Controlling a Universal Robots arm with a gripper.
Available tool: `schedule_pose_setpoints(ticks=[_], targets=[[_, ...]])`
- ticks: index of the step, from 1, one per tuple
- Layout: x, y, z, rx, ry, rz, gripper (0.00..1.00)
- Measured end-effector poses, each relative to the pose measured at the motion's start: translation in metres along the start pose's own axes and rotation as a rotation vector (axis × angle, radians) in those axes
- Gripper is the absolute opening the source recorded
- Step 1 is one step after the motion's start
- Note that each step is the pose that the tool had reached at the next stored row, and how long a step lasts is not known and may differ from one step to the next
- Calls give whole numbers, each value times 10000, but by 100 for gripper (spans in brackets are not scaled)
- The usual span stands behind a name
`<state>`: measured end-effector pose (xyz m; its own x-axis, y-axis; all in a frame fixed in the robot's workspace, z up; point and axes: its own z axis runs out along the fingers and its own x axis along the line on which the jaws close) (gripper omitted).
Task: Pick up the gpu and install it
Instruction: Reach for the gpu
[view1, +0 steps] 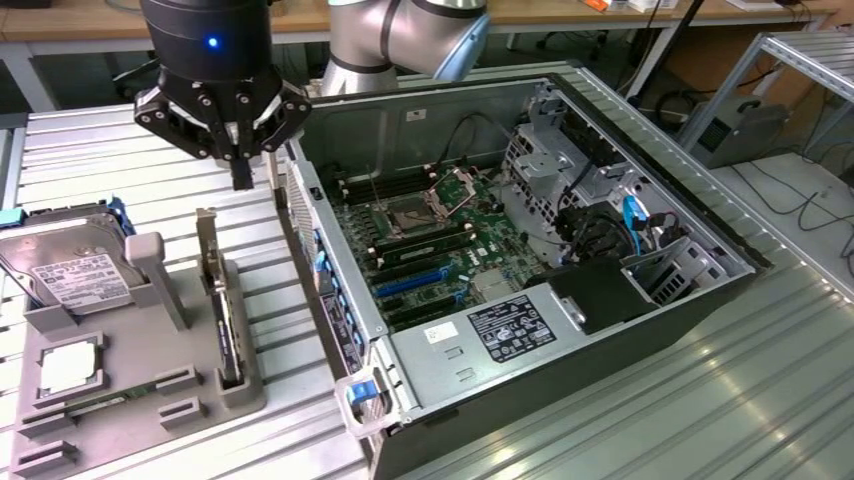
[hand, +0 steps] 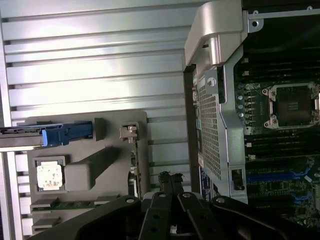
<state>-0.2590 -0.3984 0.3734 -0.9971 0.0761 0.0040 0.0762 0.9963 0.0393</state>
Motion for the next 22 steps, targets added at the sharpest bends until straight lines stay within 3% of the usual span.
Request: schedule_pose_setpoints(ticks=[22], targets=[[221,-18,34,5,65,3,11]])
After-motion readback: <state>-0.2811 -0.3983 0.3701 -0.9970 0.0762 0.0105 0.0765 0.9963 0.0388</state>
